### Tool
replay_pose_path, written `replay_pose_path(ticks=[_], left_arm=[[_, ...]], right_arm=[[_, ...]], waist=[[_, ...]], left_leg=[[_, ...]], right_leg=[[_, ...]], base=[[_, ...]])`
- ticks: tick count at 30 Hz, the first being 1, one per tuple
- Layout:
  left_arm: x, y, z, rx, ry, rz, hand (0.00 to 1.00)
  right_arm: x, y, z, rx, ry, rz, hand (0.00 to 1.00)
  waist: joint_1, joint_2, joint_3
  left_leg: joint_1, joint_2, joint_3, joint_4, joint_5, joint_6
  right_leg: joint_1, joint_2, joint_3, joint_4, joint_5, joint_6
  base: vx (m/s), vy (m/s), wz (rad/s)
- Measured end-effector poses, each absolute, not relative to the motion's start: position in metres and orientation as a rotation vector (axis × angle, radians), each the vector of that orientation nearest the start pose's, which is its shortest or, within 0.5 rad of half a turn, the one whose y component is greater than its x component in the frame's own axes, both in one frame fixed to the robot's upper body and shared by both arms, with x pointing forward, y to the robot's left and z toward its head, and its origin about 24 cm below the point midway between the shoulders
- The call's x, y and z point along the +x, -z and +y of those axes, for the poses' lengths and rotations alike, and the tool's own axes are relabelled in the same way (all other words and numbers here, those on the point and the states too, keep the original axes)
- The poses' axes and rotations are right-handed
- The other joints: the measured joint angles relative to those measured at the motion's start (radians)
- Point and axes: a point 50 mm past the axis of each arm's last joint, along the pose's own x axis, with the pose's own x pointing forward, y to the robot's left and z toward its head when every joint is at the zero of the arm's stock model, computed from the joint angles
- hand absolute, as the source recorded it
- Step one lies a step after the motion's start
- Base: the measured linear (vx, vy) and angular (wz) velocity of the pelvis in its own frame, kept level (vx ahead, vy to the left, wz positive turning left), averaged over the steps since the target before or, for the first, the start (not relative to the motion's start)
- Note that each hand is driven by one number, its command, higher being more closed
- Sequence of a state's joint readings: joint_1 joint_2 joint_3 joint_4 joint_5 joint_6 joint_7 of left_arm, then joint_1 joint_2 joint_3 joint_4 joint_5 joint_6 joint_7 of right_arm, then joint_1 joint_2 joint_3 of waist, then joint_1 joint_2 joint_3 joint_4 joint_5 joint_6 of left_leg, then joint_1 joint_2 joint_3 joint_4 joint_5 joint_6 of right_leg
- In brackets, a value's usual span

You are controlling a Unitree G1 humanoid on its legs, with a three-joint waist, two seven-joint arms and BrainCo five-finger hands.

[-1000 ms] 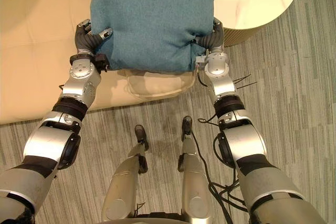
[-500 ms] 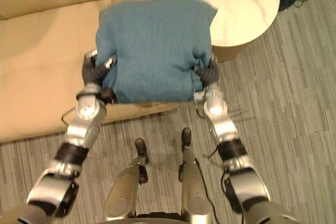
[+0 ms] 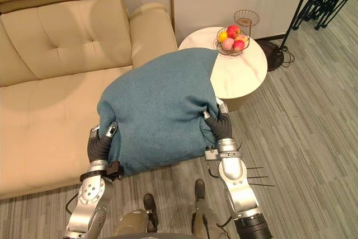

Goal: Pick up cushions and gather them together orderly.

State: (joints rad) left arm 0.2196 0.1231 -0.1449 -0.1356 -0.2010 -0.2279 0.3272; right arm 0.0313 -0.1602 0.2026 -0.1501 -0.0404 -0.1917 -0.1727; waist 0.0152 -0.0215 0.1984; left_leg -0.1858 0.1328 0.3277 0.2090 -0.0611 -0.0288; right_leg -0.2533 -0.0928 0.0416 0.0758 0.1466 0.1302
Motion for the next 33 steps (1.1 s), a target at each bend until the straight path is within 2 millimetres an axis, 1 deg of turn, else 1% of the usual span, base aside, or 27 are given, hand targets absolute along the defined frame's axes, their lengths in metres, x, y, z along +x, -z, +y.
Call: replay_pose_path(ticks=[1, 2, 3, 4, 5, 6, 7, 9, 10, 11, 12, 13, 14, 15, 16, 17, 18, 19, 20, 21, 22, 23, 24, 28, 30, 32, 33], left_arm=[[0.208, -0.043, 0.165, -0.12, -0.239, -0.112, 1.0], [0.208, -0.041, 0.165, -0.114, -0.238, -0.104, 1.0], [0.207, -0.039, 0.165, -0.107, -0.239, -0.096, 1.0], [0.207, -0.037, 0.166, -0.099, -0.241, -0.084, 1.0], [0.207, -0.037, 0.166, -0.097, -0.241, -0.087, 1.0], [0.207, -0.037, 0.166, -0.099, -0.243, -0.087, 1.0], [0.207, -0.037, 0.163, -0.117, -0.248, -0.086, 1.0], [0.206, -0.036, 0.163, -0.126, -0.257, -0.082, 1.0], [0.205, -0.036, 0.162, -0.131, -0.259, -0.079, 1.0], [0.206, -0.036, 0.16, -0.139, -0.254, -0.077, 1.0], [0.208, -0.037, 0.158, -0.145, -0.241, -0.084, 1.0], [0.208, -0.037, 0.157, -0.146, -0.232, -0.082, 1.0], [0.207, -0.036, 0.153, -0.154, -0.215, -0.078, 1.0], [0.208, -0.037, 0.15, -0.16, -0.198, -0.078, 1.0], [0.208, -0.037, 0.149, -0.163, -0.192, -0.079, 1.0], [0.208, -0.037, 0.146, -0.175, -0.184, -0.08, 1.0], [0.209, -0.037, 0.143, -0.177, -0.17, -0.084, 1.0], [0.211, -0.037, 0.142, -0.173, -0.159, -0.085, 1.0], [0.211, -0.036, 0.143, -0.166, -0.152, -0.079, 1.0], [0.21, -0.03, 0.145, -0.156, -0.144, -0.054, 1.0], [0.209, -0.028, 0.147, -0.159, -0.147, -0.044, 1.0], [0.209, -0.028, 0.148, -0.159, -0.147, -0.042, 1.0], [0.208, -0.027, 0.149, -0.163, -0.148, -0.036, 1.0], [0.205, -0.025, 0.149, -0.161, -0.137, -0.028, 1.0], [0.205, -0.025, 0.15, -0.158, -0.133, -0.029, 1.0], [0.206, -0.026, 0.15, -0.154, -0.128, -0.031, 1.0], [0.206, -0.026, 0.15, -0.15, -0.117, -0.027, 1.0]], right_arm=[[0.237, -0.079, -0.134, -0.134, -0.046, -0.288, 1.0], [0.235, -0.073, -0.135, -0.135, -0.043, -0.264, 1.0], [0.234, -0.07, -0.135, -0.137, -0.041, -0.249, 1.0], [0.234, -0.063, -0.136, -0.14, -0.043, -0.221, 1.0], [0.235, -0.062, -0.136, -0.14, -0.043, -0.216, 1.0], [0.237, -0.061, -0.136, -0.129, -0.047, -0.21, 1.0], [0.242, -0.059, -0.138, -0.131, -0.051, -0.198, 1.0], [0.246, -0.054, -0.139, -0.138, -0.055, -0.174, 1.0], [0.248, -0.048, -0.14, -0.144, -0.053, -0.148, 1.0], [0.248, -0.044, -0.143, -0.146, -0.04, -0.129, 1.0], [0.249, -0.043, -0.147, -0.139, -0.026, -0.122, 1.0], [0.249, -0.043, -0.149, -0.134, -0.017, -0.121, 1.0], [0.249, -0.044, -0.152, -0.134, -0.003, -0.122, 1.0], [0.249, -0.044, -0.155, -0.135, 0.008, -0.123, 1.0], [0.249, -0.044, -0.156, -0.137, 0.012, -0.121, 1.0], [0.249, -0.044, -0.158, -0.135, 0.02, -0.121, 1.0], [0.249, -0.045, -0.16, -0.13, 0.033, -0.123, 1.0], [0.249, -0.044, -0.16, -0.122, 0.043, -0.121, 1.0], [0.248, -0.044, -0.16, -0.114, 0.048, -0.118, 1.0], [0.247, -0.042, -0.158, -0.098, 0.051, -0.11, 1.0], [0.246, -0.04, -0.156, -0.084, 0.052, -0.106, 1.0], [0.246, -0.04, -0.156, -0.08, 0.053, -0.105, 1.0], [0.246, -0.04, -0.154, -0.068, 0.053, -0.104, 1.0], [0.246, -0.04, -0.153, -0.061, 0.051, -0.104, 1.0], [0.246, -0.04, -0.153, -0.057, 0.051, -0.103, 1.0], [0.245, -0.039, -0.153, -0.057, 0.051, -0.1, 1.0], [0.242, -0.036, -0.154, -0.057, 0.054, -0.086, 1.0]], waist=[[-0.015, 0.006, 0.003], [-0.021, 0.002, 0.002], [-0.02, 0.0, 0.001], [-0.004, 0.0, 0.0], [0.007, 0.003, -0.002], [0.017, 0.021, -0.009], [0.031, 0.078, -0.011], [0.041, 0.098, -0.01], [0.05, 0.107, -0.012], [0.047, 0.11, -0.013], [0.024, 0.079, -0.001], [0.022, 0.07, 0.003], [0.016, 0.069, 0.001], [-0.008, 0.075, -0.005], [-0.014, 0.081, -0.009], [-0.02, 0.11, -0.026], [-0.026, 0.122, -0.034], [-0.025, 0.114, -0.031], [-0.019, 0.104, -0.032], [0.0, 0.089, -0.039], [0.002, 0.083, -0.042], [0.002, 0.081, -0.043], [0.001, 0.08, -0.043], [0.001, 0.077, -0.045], [0.002, 0.071, -0.047], [-0.001, 0.064, -0.046], [-0.008, 0.052, -0.047]], left_leg=[[-0.024, 0.002, -0.04, 0.018, 0.003, 0.017], [-0.03, -0.011, -0.083, 0.018, 0.019, 0.016], [-0.032, -0.02, -0.11, 0.017, 0.032, 0.008], [-0.047, -0.036, -0.16, 0.013, 0.062, 0.004], [-0.063, -0.041, -0.18, 0.012, 0.076, -0.002], [-0.102, -0.044, -0.229, -0.008, 0.12, -0.014], [-0.138, -0.017, -0.293, -0.075, 0.196, -0.035], [-0.131, 0.004, -0.319, -0.143, 0.257, -0.055], [-0.107, 0.013, -0.321, -0.217, 0.291, -0.066], [-0.101, 0.034, -0.253, -0.257, 0.2, -0.062], [-0.129, 0.024, -0.157, -0.197, 0.121, -0.035], [-0.135, 0.02, -0.117, -0.147, 0.118, -0.03], [-0.134, 0.021, -0.053, -0.038, 0.115, -0.027], [-0.116, 0.022, -0.005, 0.043, 0.102, -0.018], [-0.097, 0.021, 0.015, 0.049, 0.098, -0.013], [-0.026, 0.021, 0.036, -0.007, 0.071, -0.016], [0.023, 0.015, 0.03, -0.1, 0.051, -0.025], [0.023, 0.006, 0.027, -0.111, 0.062, -0.02], [0.018, 0.006, 0.031, -0.101, 0.065, -0.015], [0.011, 0.004, 0.034, -0.069, 0.053, 0.0], [0.001, 0.003, 0.032, -0.045, 0.038, 0.005], [-0.001, 0.002, 0.032, -0.04, 0.034, 0.008], [-0.011, 0.002, 0.034, -0.013, 0.016, 0.015], [-0.043, 0.005, 0.045, 0.044, -0.039, 0.02], [-0.056, 0.002, 0.048, 0.079, -0.074, 0.03], [-0.069, -0.017, 0.052, 0.116, -0.113, 0.046], [-0.062, -0.039, 0.029, 0.13, -0.137, 0.052]], right_leg=[[-0.063, -0.003, 0.016, 0.257, -0.166, -0.029], [-0.07, -0.01, 0.015, 0.408, -0.255, -0.024], [-0.055, -0.011, 0.015, 0.461, -0.297, -0.012], [0.003, -0.009, 0.014, 0.474, -0.367, -0.018], [0.018, -0.004, 0.011, 0.438, -0.38, -0.031], [0.04, 0.01, -0.001, 0.345, -0.394, -0.046], [0.047, 0.055, -0.062, 0.261, -0.349, -0.082], [0.045, 0.078, -0.103, 0.252, -0.329, -0.104], [0.046, 0.088, -0.131, 0.253, -0.321, -0.117], [0.053, 0.078, -0.181, 0.234, -0.307, -0.138], [0.06, 0.03, -0.23, 0.208, -0.292, -0.145], [0.058, 0.009, -0.241, 0.203, -0.285, -0.146], [0.059, -0.023, -0.269, 0.186, -0.269, -0.147], [0.066, -0.041, -0.306, 0.158, -0.257, -0.149], [0.069, -0.044, -0.319, 0.145, -0.249, -0.145], [0.072, -0.04, -0.332, 0.121, -0.236, -0.13], [0.071, -0.031, -0.342, 0.105, -0.227, -0.114], [0.072, -0.034, -0.336, 0.099, -0.22, -0.109], [0.077, -0.034, -0.329, 0.088, -0.207, -0.105], [0.093, -0.039, -0.329, 0.071, -0.179, -0.094], [0.101, -0.043, -0.331, 0.06, -0.168, -0.089], [0.103, -0.044, -0.331, 0.057, -0.166, -0.087], [0.108, -0.048, -0.328, 0.045, -0.156, -0.079], [0.106, -0.05, -0.31, 0.016, -0.148, -0.07], [0.095, -0.06, -0.296, 0.03, -0.16, -0.059], [0.065, -0.09, -0.29, 0.117, -0.215, -0.044], [0.052, -0.12, -0.29, 0.202, -0.259, -0.038]], base=[[-0.15, 0.013, 1.01], [-0.07, -0.027, 1.17], [-0.05, -0.096, 1.31], [-0.08, -0.163, 1.04], [-0.13, -0.217, 1.22], [-0.16, -0.21, 1.13], [-0.21, -0.197, 1.13], [-0.18, -0.136, 0.63], [-0.22, -0.124, 0.74], [-0.31, -0.169, 1.27], [-0.25, -0.11, 1.28], [-0.27, -0.096, 1.19], [-0.25, -0.031, 0.99], [-0.24, 0.021, 0.97], [-0.15, 0.096, 0.82], [-0.11, 0.132, 0.63], [-0.09, 0.142, 0.58], [-0.08, 0.12, 0.43], [-0.06, 0.111, 0.16], [-0.06, 0.133, 0.08], [-0.03, 0.127, 0.02], [-0.03, 0.131, 0.03], [-0.02, 0.098, -0.04], [-0.02, 0.105, -0.14], [0.04, 0.126, -0.12], [0.07, 0.154, 0.02], [0.13, 0.103, 0.49]])
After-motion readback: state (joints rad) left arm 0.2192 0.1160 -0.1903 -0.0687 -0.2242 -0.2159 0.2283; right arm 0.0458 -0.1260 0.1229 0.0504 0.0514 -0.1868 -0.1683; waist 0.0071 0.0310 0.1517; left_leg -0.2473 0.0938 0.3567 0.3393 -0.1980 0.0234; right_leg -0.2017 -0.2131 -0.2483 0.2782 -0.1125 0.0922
